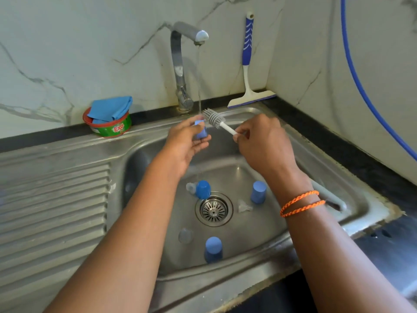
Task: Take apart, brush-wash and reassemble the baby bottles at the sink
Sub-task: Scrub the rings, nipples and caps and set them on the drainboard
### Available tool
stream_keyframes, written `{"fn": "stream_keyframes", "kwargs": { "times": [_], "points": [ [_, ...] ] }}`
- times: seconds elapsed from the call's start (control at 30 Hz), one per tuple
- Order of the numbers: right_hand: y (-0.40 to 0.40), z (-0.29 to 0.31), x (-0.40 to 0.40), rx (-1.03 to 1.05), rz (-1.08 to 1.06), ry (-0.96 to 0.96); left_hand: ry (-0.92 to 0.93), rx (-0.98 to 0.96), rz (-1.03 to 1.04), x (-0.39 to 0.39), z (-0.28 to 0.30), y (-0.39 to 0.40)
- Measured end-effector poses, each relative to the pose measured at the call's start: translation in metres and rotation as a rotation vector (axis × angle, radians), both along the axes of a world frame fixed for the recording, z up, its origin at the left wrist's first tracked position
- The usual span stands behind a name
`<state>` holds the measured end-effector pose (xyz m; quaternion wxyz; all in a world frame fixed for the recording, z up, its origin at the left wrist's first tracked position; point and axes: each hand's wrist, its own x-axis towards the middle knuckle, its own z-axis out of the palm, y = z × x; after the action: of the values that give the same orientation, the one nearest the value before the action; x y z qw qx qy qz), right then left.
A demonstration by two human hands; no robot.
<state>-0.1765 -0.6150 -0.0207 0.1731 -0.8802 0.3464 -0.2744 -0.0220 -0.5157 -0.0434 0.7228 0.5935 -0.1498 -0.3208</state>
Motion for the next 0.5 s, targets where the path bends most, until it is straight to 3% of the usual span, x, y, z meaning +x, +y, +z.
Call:
{"fn": "stream_keyframes", "kwargs": {
  "times": [0.17, 0.5],
  "points": [
    [0.006, -0.005, 0.004, 0.061, 0.106, -0.061, 0.414, -0.251, 0.111, -0.018, -0.005, 0.008],
    [-0.005, -0.006, -0.002, 0.020, 0.007, -0.070, 0.482, -0.341, 0.091, -0.029, -0.007, -0.006]
  ]
}}
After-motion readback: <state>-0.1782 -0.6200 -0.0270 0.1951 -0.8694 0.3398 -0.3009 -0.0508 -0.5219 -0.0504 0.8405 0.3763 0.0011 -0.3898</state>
